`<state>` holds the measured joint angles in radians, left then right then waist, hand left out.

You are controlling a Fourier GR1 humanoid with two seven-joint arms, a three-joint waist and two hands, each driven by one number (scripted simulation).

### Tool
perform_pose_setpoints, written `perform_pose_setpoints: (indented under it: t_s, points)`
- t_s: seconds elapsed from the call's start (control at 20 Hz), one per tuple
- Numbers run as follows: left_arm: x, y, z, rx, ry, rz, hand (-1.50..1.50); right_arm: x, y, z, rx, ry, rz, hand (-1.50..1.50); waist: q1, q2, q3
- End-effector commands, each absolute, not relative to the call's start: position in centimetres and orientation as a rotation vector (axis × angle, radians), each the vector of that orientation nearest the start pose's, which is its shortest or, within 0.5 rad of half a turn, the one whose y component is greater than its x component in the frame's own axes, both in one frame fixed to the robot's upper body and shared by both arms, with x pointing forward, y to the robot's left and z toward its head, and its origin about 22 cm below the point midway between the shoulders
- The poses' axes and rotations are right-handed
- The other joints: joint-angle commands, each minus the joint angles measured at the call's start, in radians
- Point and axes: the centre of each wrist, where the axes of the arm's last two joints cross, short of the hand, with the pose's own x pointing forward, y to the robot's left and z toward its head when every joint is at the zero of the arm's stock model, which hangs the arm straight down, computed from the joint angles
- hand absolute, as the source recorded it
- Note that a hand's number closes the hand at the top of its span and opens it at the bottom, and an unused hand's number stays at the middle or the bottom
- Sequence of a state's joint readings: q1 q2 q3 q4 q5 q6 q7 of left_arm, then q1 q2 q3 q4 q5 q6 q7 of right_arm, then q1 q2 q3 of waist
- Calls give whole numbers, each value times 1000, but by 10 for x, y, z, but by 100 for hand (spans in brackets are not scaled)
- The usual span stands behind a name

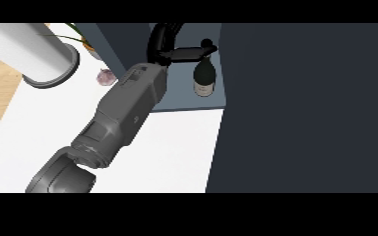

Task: Pick up the wine, place it into the cabinet and close the cabinet

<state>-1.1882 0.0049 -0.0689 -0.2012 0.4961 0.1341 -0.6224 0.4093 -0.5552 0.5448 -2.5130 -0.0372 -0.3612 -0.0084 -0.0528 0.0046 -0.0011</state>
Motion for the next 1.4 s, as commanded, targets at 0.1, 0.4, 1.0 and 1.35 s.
perform_pose_setpoints:
  t_s: [0.1, 0.4, 1.0, 1.35]
  points:
    - [436, 84, 61, -282, -1833, 14, -150, 61, -208, 193, 252, -1947, 170, -150, 1, -6, 0]
    - [421, 84, 45, -404, -1806, 8, -150, 64, -205, 181, 230, -1942, 173, -150, 14, -15, 0]
    - [361, 86, 5, -529, -1730, 41, -150, 61, -214, 191, 182, -1933, 146, -150, 64, -24, 1]
    - [316, 97, 4, -553, -1720, 66, -150, 59, -210, 183, 167, -1931, 141, -150, 63, -23, 1]
